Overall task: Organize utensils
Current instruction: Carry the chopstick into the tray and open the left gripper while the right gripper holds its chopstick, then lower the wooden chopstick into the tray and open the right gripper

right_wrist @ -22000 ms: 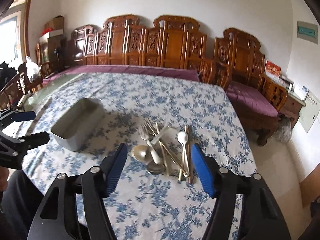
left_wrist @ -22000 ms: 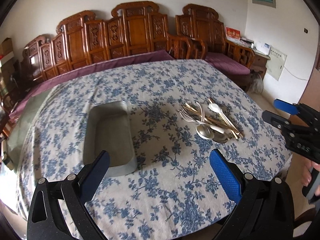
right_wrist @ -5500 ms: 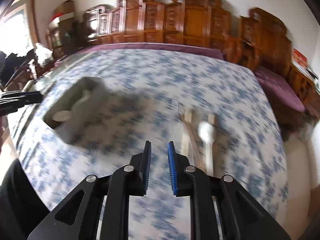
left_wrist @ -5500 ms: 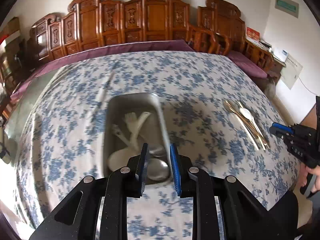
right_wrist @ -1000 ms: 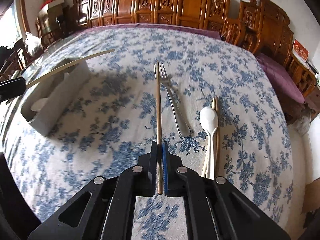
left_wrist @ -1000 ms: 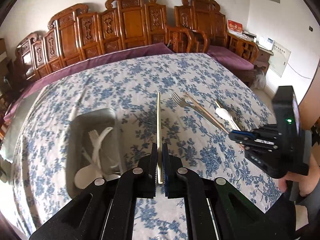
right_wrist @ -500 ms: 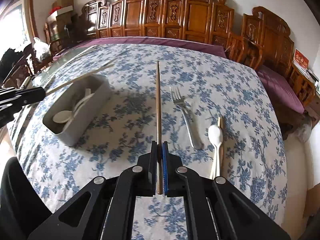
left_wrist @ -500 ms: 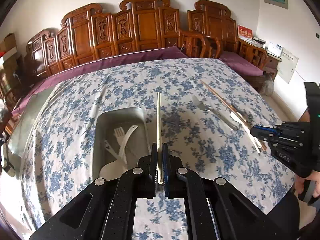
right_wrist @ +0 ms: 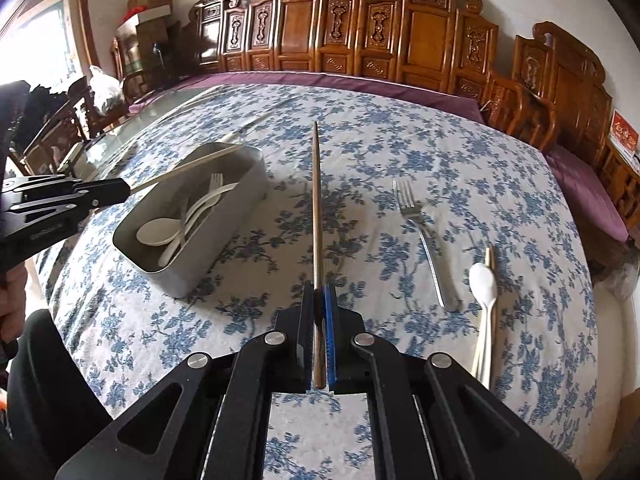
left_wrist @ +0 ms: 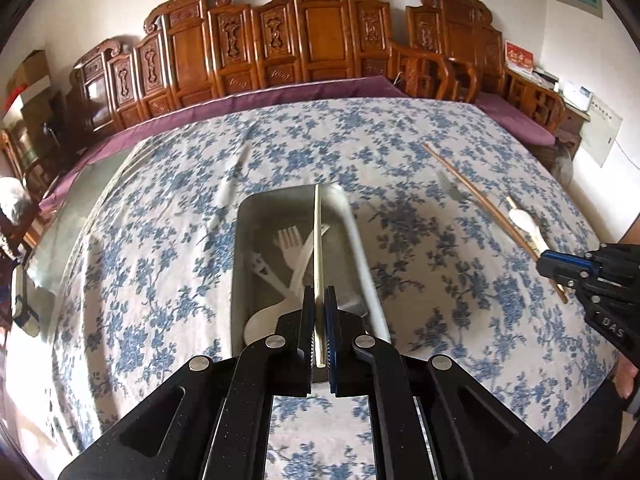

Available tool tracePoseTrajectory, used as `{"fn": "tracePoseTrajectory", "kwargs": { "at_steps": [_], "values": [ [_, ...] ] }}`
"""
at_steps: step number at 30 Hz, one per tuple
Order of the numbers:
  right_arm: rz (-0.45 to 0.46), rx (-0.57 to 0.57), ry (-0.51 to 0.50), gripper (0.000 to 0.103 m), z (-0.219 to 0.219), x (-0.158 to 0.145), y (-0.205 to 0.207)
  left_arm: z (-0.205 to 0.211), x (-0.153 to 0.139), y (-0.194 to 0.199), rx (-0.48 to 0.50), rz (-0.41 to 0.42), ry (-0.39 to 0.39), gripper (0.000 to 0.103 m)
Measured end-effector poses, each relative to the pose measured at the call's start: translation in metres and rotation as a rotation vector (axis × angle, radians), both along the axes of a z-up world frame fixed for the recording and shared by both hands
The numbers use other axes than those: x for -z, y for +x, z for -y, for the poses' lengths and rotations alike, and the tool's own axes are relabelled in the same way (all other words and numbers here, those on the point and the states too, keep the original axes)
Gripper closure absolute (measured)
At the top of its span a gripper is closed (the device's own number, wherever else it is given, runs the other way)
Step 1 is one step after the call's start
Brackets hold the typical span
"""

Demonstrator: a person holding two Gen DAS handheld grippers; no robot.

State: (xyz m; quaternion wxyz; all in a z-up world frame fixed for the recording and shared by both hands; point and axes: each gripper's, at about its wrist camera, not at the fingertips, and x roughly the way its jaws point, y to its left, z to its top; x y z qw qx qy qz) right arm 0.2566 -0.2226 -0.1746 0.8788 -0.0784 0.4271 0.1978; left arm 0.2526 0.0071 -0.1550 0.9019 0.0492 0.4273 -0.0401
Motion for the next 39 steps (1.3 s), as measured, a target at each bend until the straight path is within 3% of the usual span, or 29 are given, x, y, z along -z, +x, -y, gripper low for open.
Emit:
{"fn": "tracePoseTrajectory", "kwargs": {
  "at_steps": [25,29,32,39],
  "values": [
    [-0.059,-0.091,0.024,0.097,-0.049,0.01,0.016,-0.025,0.032,0.028,-0.035,-0.107,-0.02,0.098],
    [-0.061,-0.105,0.04,0.097,-0.06,0.008,0.015,-0.03,0.029,0.025,-0.036,-0.105,-0.041,0.097],
    [-0.062,-0.117,0.046,0.097,-0.071,0.007,0.015,-0.036,0.025,0.021,-0.043,-0.096,-0.064,0.084],
    [-0.067,-0.142,0.062,0.097,-0.097,0.006,0.017,-0.051,0.019,0.009,-0.048,-0.082,-0.062,0.084]
  ]
}}
